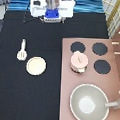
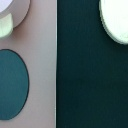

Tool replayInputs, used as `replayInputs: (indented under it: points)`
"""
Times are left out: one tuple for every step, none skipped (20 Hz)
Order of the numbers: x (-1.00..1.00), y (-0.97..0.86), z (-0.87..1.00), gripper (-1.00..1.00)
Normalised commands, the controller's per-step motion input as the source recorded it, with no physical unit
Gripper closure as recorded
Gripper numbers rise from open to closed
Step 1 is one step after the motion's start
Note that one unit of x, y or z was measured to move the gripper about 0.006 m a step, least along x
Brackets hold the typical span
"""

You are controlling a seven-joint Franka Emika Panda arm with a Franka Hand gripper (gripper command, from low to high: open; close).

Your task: Take the lid off the pot, put the pot on the plate, and use the tool to push the pot to the front of the table.

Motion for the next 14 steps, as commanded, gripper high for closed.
replayInputs:
  points:
    - [0.18, 0.01, 0.0, -1.0]
    - [0.43, 0.13, 0.06, -1.0]
    - [0.66, 0.23, 0.21, -1.0]
    - [0.84, 0.33, 0.42, -1.0]
    - [0.88, 0.34, 0.53, -1.0]
    - [0.93, 0.33, 0.63, -1.0]
    - [0.96, 0.34, 0.75, -1.0]
    - [0.99, 0.34, 0.79, -1.0]
    - [1.0, 0.34, 0.77, -1.0]
    - [0.99, 0.35, 0.75, -1.0]
    - [1.0, 0.35, 0.74, -1.0]
    - [1.0, 0.34, 0.69, -1.0]
    - [1.0, 0.32, 0.63, -1.0]
    - [1.0, 0.31, 0.59, -1.0]
